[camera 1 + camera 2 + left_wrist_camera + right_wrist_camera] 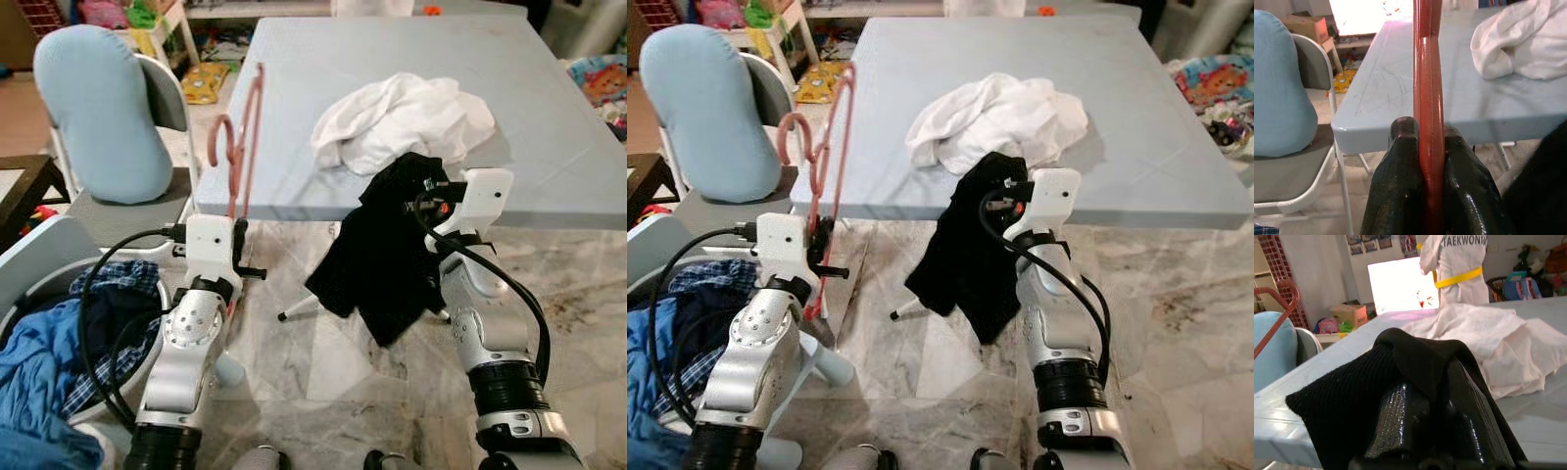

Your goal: Hang hanger

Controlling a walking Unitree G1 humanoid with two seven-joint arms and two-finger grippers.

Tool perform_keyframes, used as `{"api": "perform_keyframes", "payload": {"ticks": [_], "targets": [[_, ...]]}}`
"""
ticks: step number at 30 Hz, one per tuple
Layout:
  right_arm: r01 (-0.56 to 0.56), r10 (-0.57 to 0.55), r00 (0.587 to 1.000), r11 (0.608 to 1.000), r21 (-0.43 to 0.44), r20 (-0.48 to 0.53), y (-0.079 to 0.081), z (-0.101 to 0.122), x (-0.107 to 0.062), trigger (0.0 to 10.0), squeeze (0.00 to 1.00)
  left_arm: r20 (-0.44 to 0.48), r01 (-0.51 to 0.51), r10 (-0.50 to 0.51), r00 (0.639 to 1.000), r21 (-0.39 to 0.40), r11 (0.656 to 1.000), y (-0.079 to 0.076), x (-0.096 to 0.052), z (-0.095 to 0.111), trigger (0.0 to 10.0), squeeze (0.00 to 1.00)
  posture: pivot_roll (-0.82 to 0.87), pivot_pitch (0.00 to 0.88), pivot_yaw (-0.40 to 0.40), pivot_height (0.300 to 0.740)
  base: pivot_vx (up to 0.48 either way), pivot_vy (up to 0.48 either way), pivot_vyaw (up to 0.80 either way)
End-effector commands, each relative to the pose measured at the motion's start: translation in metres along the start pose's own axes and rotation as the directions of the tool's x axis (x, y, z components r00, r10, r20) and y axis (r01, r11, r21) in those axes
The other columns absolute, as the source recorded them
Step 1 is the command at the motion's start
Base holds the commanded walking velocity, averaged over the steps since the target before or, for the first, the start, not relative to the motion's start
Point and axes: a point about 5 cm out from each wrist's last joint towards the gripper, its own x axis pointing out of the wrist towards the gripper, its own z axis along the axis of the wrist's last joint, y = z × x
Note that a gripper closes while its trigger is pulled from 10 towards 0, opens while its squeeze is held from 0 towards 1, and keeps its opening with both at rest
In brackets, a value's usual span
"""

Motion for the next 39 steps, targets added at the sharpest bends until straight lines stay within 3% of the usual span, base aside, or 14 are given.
{"api": "perform_keyframes", "payload": {"ticks": [1,8,22,29,32,39], "targets": [[0.007,-0.007,0.999,1.000,0.004,0.052,0.001,0.007,0.004,0.0,0.00,0.026,-0.004,0.005,1.000,-0.021,1.000,0.001,0.002,0.004,10.0,0.00,0.09,0.011,0.039,0.740,0.334,0.000,0.00],[-0.006,0.007,0.998,1.000,-0.013,0.068,0.007,0.012,0.012,0.0,0.00,0.038,-0.008,0.009,0.999,-0.017,1.000,0.000,0.001,0.005,10.0,0.00,0.08,0.025,0.029,0.740,0.385,0.000,0.00],[-0.017,0.018,0.996,1.000,-0.009,0.091,0.015,0.015,0.018,0.0,0.00,0.026,-0.021,0.021,0.999,-0.028,0.999,-0.002,-0.003,-0.001,10.0,0.00,0.07,0.047,0.009,0.740,0.392,0.000,0.60],[0.061,-0.060,0.993,0.998,-0.006,0.106,0.008,0.022,0.027,0.0,0.00,0.017,-0.011,0.011,1.000,-0.025,1.000,-0.003,-0.004,-0.003,10.0,0.00,0.08,0.051,0.010,0.740,0.388,0.000,0.00],[0.083,-0.086,0.992,0.996,0.042,0.092,0.007,0.023,0.031,0.0,0.00,0.008,-0.007,0.007,1.000,-0.025,1.000,-0.004,-0.004,-0.005,10.0,0.00,0.07,0.053,0.008,0.740,0.371,0.000,-0.70],[0.076,-0.078,0.993,0.997,0.025,0.091,0.007,0.022,0.031,0.0,0.00,0.001,0.001,-0.001,1.000,-0.034,0.999,-0.007,-0.004,-0.007,10.0,0.00,0.07,0.059,0.004,0.740,0.197,0.000,-0.80]]}}
